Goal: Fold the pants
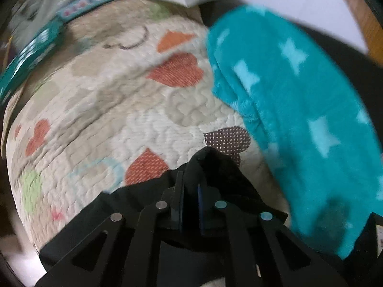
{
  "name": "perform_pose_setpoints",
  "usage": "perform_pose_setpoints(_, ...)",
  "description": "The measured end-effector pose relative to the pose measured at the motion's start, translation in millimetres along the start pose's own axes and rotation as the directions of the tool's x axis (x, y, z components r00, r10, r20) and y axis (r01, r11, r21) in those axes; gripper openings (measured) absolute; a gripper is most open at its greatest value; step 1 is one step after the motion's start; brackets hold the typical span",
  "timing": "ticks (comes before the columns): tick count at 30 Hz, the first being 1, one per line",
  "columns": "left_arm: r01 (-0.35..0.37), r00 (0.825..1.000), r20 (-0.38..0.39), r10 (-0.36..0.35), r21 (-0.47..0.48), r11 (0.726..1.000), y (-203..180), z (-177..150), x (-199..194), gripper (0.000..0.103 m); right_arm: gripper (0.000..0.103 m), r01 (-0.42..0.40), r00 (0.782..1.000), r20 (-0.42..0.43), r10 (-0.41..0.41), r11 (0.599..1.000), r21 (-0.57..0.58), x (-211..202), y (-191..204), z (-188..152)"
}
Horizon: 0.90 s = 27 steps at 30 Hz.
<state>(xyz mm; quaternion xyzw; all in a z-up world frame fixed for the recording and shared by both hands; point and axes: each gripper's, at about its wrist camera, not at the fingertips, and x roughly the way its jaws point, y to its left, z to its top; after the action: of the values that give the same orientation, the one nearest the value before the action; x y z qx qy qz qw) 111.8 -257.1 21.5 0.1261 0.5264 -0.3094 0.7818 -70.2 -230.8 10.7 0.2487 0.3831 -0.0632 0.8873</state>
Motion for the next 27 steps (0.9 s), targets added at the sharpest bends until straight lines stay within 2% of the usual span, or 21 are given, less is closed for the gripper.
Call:
perform_pose_setpoints(6,0.104,0.988,0.133,-0.084,-0.154,0.983,60,-34,-65,0.008,0.017,-0.031,0.999,0.011,0.034,0.982,-0.187,-14,54,-1)
perform_pose_setpoints(8,0.153,0.976,0.186,-0.111,-0.233,0.960,88,-53,-80,0.008,0.017,-0.040,0.999,0.013,0.046,0.959,-0.281,-17,81,-5)
perform_pose_setpoints(10,0.206,0.962,0.238,-0.132,-0.323,0.924,118,-76,-92,0.008,0.017,-0.048,0.999,0.006,0.054,0.924,-0.380,-17,111,-12)
perform_pose_setpoints(13,0.272,0.942,0.302,-0.144,-0.441,0.855,163,-114,-100,0.008,0.016,-0.051,0.999,-0.016,0.049,0.848,-0.528,-8,156,-35)
perform_pose_setpoints(15,0.284,0.938,0.317,-0.136,-0.485,0.827,183,-133,-101,0.009,0.016,-0.047,0.999,-0.028,0.038,0.801,-0.596,3,174,-48)
perform_pose_setpoints(18,0.301,0.933,0.338,-0.124,-0.545,0.782,213,-163,-98,0.009,0.016,-0.028,0.999,-0.036,0.002,0.704,-0.710,24,203,-75)
perform_pose_setpoints(19,0.302,0.932,0.343,-0.116,-0.562,0.770,221,-172,-96,0.009,0.016,-0.019,0.999,-0.039,-0.016,0.657,-0.754,32,216,-87)
perform_pose_setpoints(21,0.308,0.931,0.349,-0.106,-0.595,0.743,235,-188,-92,0.011,0.016,-0.014,0.998,-0.047,-0.039,0.601,-0.799,48,227,-100)
perform_pose_setpoints(22,0.308,0.932,0.350,-0.099,-0.613,0.728,242,-195,-89,0.012,0.017,-0.005,0.997,-0.046,-0.059,0.555,-0.832,57,235,-112)
perform_pose_setpoints(24,0.298,0.937,0.341,-0.079,-0.658,0.691,255,-208,-81,0.017,0.021,0.014,0.996,-0.030,-0.081,0.490,-0.871,69,243,-127)
perform_pose_setpoints(25,0.294,0.940,0.334,-0.074,-0.677,0.674,261,-213,-78,0.018,0.024,0.017,0.996,-0.026,-0.088,0.463,-0.886,76,247,-132)
perform_pose_setpoints(27,0.293,0.942,0.328,-0.067,-0.712,0.638,273,-222,-74,0.025,0.030,0.015,0.996,-0.025,-0.084,0.444,-0.896,82,252,-140)
